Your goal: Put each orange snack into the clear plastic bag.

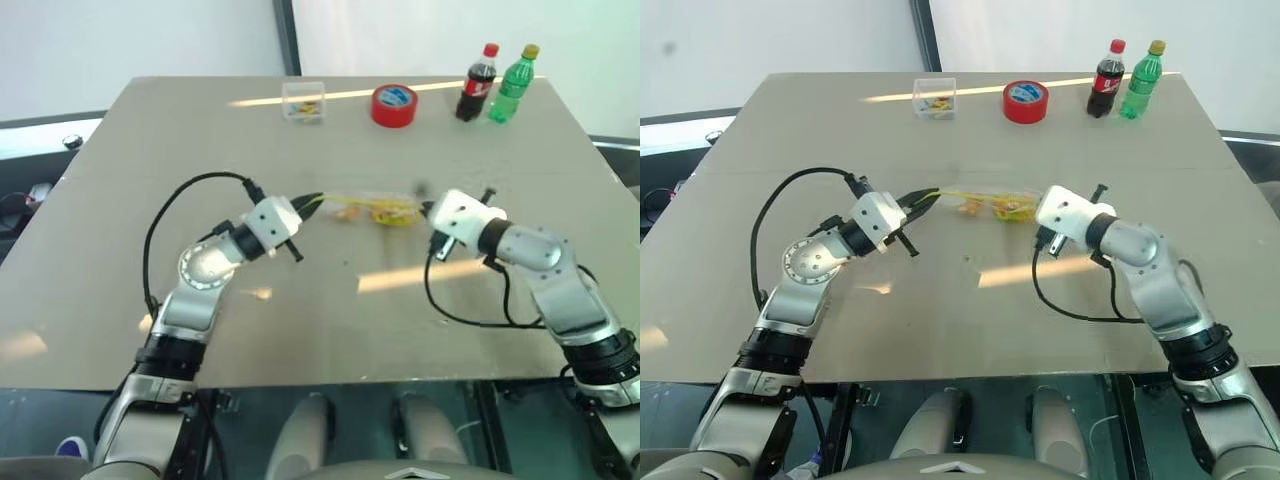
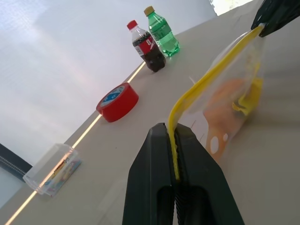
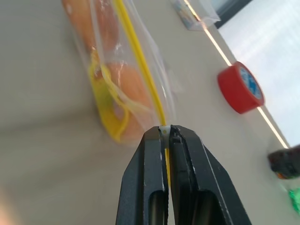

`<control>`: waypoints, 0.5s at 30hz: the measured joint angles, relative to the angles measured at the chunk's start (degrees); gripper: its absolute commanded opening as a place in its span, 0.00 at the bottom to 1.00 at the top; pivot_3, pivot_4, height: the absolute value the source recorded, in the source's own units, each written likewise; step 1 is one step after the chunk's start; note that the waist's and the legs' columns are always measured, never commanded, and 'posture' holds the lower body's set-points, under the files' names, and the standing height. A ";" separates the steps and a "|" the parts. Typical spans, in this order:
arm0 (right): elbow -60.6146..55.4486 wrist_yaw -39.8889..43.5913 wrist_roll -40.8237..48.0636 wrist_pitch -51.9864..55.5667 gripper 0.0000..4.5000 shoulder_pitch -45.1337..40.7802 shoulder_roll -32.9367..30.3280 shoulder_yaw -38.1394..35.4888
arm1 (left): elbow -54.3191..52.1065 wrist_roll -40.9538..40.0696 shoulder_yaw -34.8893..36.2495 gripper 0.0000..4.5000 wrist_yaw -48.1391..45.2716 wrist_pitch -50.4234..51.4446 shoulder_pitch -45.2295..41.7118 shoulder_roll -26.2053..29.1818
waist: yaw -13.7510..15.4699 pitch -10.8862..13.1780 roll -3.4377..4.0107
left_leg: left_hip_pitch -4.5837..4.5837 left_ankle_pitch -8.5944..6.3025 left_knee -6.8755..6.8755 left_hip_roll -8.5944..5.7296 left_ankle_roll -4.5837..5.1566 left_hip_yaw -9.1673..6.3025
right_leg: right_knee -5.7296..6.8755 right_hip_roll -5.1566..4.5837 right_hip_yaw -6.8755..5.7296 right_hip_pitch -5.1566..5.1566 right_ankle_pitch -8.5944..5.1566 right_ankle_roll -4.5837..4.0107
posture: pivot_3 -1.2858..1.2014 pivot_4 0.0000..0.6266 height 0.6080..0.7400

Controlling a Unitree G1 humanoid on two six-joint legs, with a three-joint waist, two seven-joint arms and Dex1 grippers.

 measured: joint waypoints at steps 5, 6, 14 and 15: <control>-0.44 0.44 1.12 0.24 0.02 -0.48 -0.85 -0.84 | 0.01 -1.31 0.59 0.00 -0.02 0.98 -0.06 -0.01 | 0.05 0.00 0.00 | 0.00 0.00 0.01 0.00 0.00 0.00 | 0.00 -0.01 0.00 0.00 0.00 0.00 | 0.52 0.24 1.00; -0.83 0.66 1.51 0.45 0.02 -0.89 -0.86 -1.19 | 0.00 -1.70 0.79 0.00 -0.02 1.31 -0.11 -0.01 | 0.02 0.00 0.00 | 0.00 0.00 0.00 0.01 0.00 0.00 | 0.00 0.00 0.00 0.00 0.00 0.00 | 0.52 0.24 1.00; 6.99 -0.10 3.39 -3.33 0.02 -11.53 -0.84 -3.10 | 3.62 -3.03 1.72 0.00 1.29 6.19 -9.66 -1.28 | 0.25 0.01 -0.01 | 0.00 0.00 0.04 -0.04 0.00 -0.04 | -0.02 0.00 -0.07 0.05 0.00 0.00 | 0.52 0.24 1.00; 10.94 -0.94 2.79 -6.36 0.02 -13.67 -0.80 -2.92 | 6.31 -2.84 1.69 0.00 1.73 6.01 -12.04 -2.04 | 0.21 0.01 -0.01 | 0.01 0.01 0.05 -0.05 -0.01 0.00 | -0.03 -0.01 -0.05 0.06 0.00 0.00 | 0.52 0.24 1.00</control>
